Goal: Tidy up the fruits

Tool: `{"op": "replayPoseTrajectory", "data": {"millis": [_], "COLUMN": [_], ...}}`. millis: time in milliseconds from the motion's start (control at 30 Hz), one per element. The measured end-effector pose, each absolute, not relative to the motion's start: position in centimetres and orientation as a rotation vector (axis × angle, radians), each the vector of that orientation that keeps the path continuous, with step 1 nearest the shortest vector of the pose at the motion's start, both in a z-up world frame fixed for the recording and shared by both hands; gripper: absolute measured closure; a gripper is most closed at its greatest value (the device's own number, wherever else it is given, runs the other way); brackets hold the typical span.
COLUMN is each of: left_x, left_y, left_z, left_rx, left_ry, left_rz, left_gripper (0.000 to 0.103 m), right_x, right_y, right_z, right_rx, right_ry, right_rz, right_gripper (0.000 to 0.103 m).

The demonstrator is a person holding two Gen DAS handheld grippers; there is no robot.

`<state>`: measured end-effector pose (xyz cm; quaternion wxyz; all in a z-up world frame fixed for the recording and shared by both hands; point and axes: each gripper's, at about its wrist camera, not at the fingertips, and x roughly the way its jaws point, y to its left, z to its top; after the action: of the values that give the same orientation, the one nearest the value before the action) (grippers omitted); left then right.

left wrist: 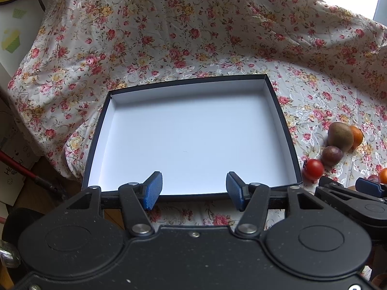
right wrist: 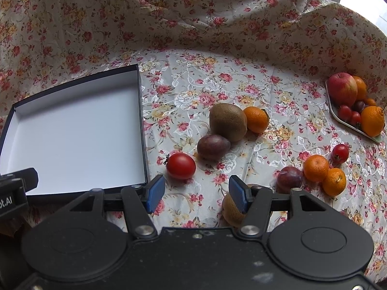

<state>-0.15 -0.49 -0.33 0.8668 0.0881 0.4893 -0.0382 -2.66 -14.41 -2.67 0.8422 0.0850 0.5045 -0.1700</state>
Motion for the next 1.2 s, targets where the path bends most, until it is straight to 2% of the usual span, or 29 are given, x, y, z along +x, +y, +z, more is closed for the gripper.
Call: {"op": "replayPoseTrajectory", "data": {"millis": [1200], "left_x": [-0.25], "left_y": [-0.62], "left_z": [-0.3], "left_rx": [0.192], "left_ry": [1.032], "left_rz": [-0.095], "left_gripper": [0.04], "right_x": [-2.64], "right_y": [-14.68], "right_z": [-2.99], "right_rx": [0.176], "right_ry": [1.098], "right_rz": [-0.365], "right_gripper": [0.042]}}
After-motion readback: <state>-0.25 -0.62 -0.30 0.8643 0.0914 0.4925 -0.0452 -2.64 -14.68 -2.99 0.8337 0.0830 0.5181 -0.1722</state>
